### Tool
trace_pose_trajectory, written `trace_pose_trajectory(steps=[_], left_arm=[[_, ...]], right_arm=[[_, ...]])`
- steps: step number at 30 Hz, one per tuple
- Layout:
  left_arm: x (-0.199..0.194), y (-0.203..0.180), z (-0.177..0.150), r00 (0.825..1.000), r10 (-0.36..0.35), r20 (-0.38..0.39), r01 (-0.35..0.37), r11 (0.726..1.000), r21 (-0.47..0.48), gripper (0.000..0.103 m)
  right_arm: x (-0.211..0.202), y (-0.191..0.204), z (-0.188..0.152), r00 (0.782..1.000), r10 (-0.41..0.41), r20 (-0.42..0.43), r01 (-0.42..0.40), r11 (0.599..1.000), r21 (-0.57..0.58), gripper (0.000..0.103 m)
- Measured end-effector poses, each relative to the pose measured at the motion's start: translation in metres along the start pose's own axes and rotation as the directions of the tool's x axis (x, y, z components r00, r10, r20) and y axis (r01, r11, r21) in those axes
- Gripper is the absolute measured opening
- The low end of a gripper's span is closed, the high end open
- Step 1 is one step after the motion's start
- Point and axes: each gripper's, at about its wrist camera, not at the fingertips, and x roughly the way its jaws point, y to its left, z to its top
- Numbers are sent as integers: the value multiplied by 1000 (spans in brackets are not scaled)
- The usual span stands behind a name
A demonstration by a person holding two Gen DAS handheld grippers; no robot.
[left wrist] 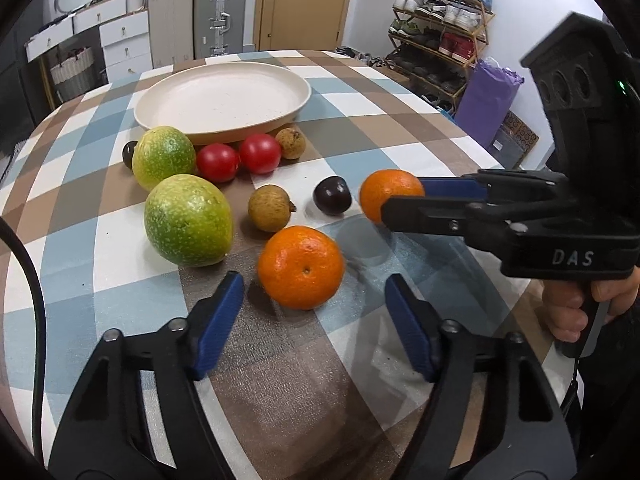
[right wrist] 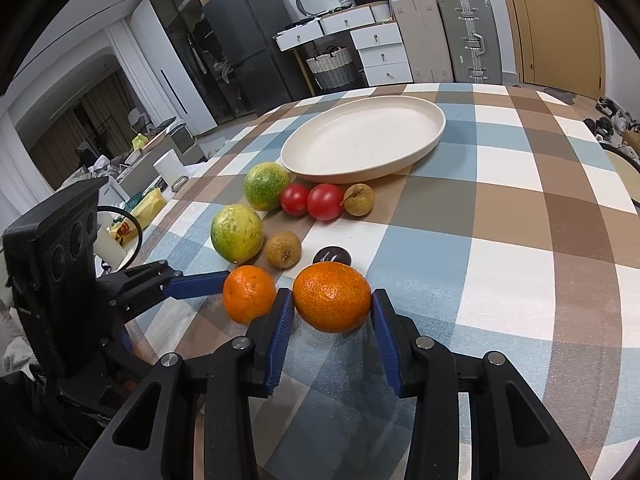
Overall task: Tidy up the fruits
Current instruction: 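Reach the left tool to an orange and close its fingers on it, then lift the orange with the left tool and carry it over the plate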
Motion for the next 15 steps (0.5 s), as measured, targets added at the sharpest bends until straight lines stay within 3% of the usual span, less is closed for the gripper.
trace_pose_trajectory(steps=[6, 15], left_arm=[[1, 7, 1, 1000, -1, 3, 1, 1000, -30, 39], [-7, 7, -1, 999, -33, 34, 34, 999, -30, 38]], right_arm=[[-2, -1, 0, 1000, 0, 5, 0, 1000, 1, 41], [-2, 0, 1, 1000, 2, 7, -2, 1000, -2, 41]])
